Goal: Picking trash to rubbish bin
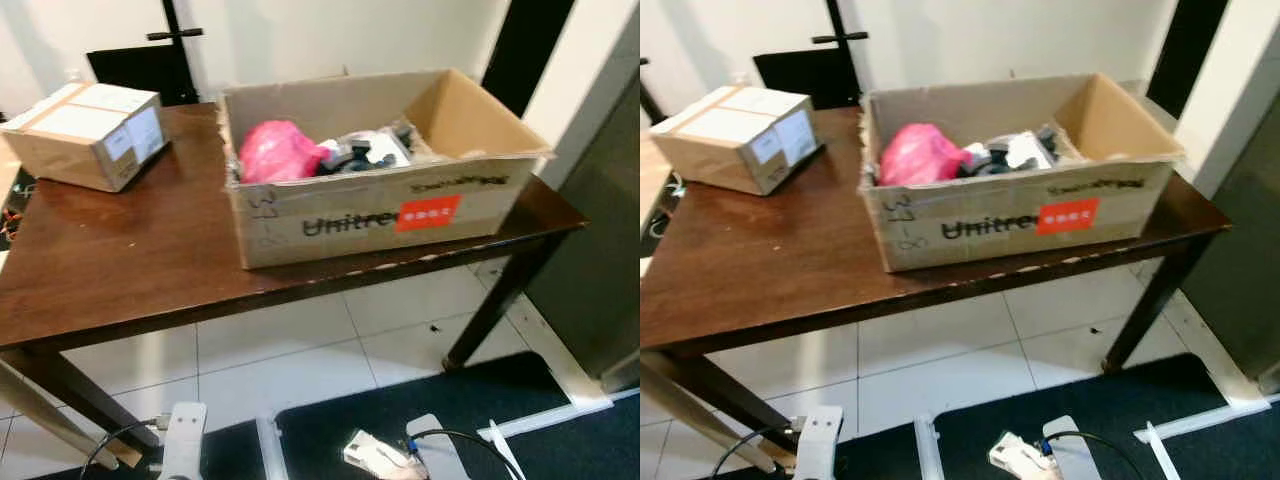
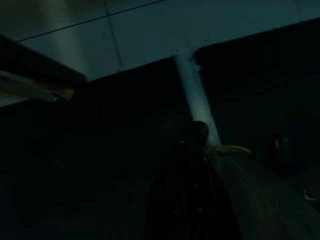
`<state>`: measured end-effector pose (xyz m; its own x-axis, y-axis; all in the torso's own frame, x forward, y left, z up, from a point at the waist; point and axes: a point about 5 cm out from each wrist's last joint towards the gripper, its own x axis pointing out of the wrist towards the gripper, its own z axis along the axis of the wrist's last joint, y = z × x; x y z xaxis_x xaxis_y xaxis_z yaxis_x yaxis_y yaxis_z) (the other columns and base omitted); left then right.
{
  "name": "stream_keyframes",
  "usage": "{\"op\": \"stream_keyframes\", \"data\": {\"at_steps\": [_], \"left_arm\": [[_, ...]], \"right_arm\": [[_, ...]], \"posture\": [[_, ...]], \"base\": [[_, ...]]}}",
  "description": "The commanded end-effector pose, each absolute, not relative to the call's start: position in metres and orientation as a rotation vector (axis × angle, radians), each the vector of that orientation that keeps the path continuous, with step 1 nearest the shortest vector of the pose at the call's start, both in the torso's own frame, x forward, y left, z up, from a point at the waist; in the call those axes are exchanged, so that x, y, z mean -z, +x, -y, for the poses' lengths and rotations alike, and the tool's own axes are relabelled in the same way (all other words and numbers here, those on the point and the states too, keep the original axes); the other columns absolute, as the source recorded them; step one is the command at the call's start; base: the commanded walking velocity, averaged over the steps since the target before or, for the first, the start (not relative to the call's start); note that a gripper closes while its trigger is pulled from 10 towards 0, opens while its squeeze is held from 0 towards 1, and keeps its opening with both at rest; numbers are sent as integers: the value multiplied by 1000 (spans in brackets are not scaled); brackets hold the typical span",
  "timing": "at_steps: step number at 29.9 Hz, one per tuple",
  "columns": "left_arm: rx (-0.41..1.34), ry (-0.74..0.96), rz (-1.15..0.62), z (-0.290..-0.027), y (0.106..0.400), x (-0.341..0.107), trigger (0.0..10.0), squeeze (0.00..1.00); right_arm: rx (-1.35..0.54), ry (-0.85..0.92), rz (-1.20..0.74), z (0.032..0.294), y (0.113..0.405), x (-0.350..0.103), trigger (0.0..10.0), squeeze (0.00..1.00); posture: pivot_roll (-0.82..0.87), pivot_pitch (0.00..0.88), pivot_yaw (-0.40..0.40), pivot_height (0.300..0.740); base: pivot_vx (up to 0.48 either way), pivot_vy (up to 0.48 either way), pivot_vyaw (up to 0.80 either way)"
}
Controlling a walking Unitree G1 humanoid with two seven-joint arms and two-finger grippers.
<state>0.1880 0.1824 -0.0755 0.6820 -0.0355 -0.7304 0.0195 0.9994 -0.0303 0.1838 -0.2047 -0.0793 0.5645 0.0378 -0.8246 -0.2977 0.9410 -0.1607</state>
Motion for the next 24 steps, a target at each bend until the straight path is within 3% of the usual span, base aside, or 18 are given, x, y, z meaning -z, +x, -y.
{"op": "stream_keyframes", "data": {"at_steps": [1,12,21,24], "left_arm": [[32,-14,-839,-182,182,79,10000,0],[54,-8,-849,-181,184,79,10000,0],[96,-2,-849,-177,189,77,10000,0],[99,-7,-850,-177,191,76,10000,0]], "right_arm": [[-201,-283,-963,203,180,81,10000,0],[-158,-246,-957,205,180,81,10000,0],[-123,-240,-962,208,181,81,10000,0],[-118,-236,-960,209,181,80,10000,0]], "posture": [[-53,118,-7,740],[-53,118,-5,740],[-56,127,1,740],[-56,132,5,740]], "base": [[0,0,800],[0,0,769],[0,0,0],[0,-334,0]]}}
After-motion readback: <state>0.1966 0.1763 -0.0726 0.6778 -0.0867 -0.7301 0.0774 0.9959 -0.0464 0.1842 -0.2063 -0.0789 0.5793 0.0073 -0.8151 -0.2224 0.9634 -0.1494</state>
